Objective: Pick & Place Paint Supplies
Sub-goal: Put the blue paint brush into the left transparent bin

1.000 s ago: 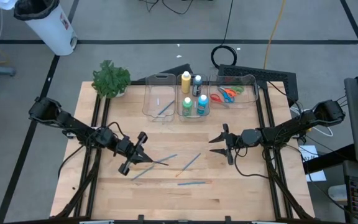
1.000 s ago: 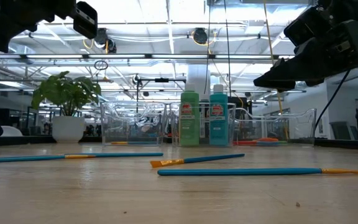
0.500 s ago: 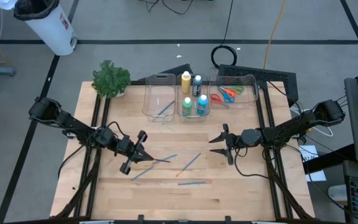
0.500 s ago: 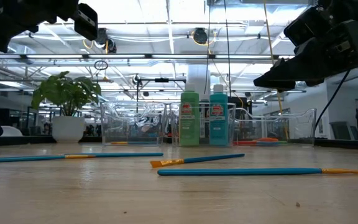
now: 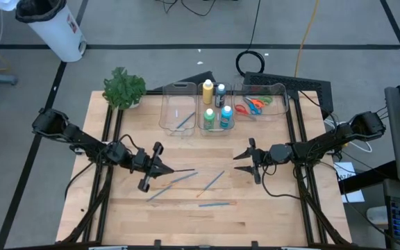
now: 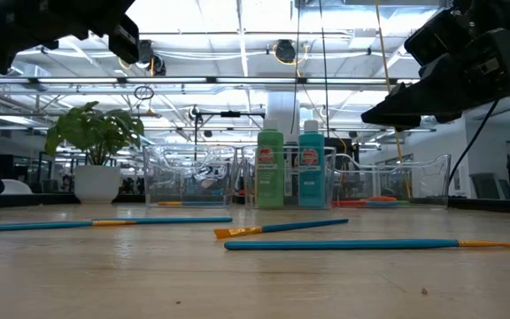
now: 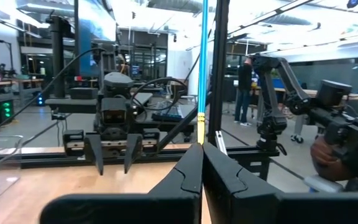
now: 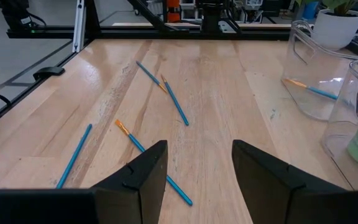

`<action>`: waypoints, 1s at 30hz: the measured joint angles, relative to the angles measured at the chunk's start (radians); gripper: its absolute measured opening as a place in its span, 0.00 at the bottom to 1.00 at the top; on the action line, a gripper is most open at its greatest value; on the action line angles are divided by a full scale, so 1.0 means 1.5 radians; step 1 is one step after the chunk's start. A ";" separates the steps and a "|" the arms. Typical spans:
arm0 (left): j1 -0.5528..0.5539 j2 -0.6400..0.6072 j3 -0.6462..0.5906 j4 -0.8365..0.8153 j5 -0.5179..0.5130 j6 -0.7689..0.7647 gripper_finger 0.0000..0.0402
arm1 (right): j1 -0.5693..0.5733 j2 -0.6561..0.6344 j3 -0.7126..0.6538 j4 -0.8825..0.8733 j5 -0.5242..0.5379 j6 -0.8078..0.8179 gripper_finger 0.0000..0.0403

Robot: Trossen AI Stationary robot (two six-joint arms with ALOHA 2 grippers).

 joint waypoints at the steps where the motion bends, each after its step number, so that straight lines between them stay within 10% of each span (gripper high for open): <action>1: 0.000 0.000 0.000 0.000 -0.001 0.000 0.01 | 0.000 0.000 0.000 0.000 0.000 0.000 0.42; 30: 0.000 0.000 0.000 0.000 -0.158 0.022 0.01 | 0.000 0.000 0.000 -0.001 0.000 0.000 0.42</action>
